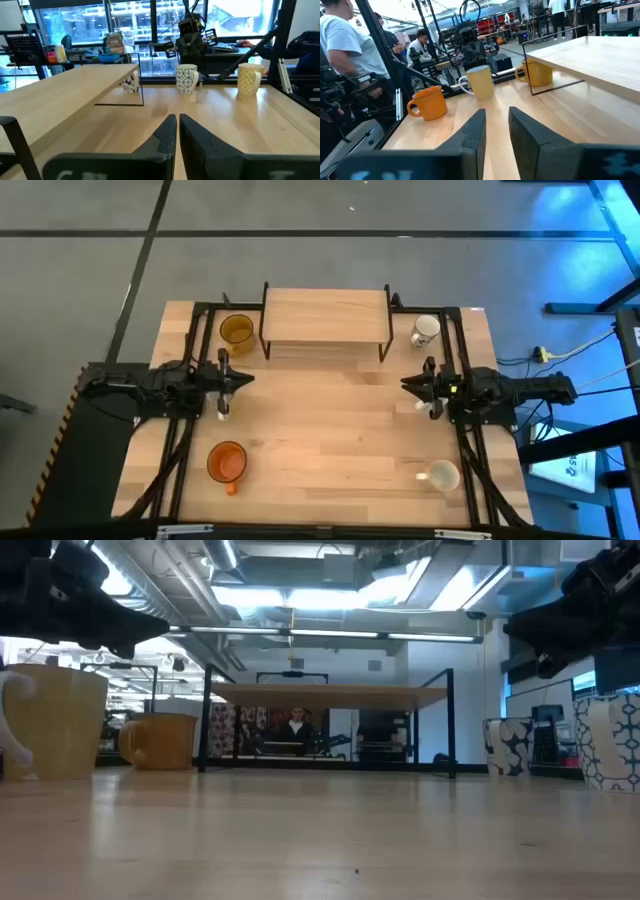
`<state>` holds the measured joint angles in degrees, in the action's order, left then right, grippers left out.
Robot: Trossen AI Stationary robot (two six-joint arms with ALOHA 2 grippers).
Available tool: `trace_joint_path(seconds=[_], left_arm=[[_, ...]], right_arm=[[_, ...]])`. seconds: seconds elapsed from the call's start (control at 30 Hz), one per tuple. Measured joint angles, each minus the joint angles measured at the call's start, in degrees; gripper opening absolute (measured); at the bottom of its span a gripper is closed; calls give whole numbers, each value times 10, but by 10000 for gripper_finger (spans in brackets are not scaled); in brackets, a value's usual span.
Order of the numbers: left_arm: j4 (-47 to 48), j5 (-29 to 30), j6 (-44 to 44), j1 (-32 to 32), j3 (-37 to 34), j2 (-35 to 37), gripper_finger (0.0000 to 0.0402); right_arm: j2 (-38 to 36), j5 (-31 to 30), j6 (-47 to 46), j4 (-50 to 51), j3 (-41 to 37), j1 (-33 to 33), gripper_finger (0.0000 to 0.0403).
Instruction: Place coffee mugs
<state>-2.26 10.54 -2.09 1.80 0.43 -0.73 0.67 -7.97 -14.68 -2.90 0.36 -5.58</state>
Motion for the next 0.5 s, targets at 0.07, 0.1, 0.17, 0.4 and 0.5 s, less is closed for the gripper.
trace_joint_path(seconds=[0.07, 0.1, 0.17, 0.4, 0.5], left_arm=[[-1, 3, 0, 0, 0, 0, 15], [-4, 8, 0, 0, 0, 0, 15], [-18, 19, 0, 0, 0, 0, 15], [-116, 140, -1, 0, 0, 0, 15], [-186, 196, 3, 0, 0, 0, 15]], right_arm=[[0, 0, 0, -1, 0, 0, 72], [0, 0, -2, -2, 0, 0, 72], [0, 0, -14, 0, 6, 0, 72], [46, -37, -49, 2, 60, 0, 72], [92, -62, -63, 2, 94, 0, 72]])
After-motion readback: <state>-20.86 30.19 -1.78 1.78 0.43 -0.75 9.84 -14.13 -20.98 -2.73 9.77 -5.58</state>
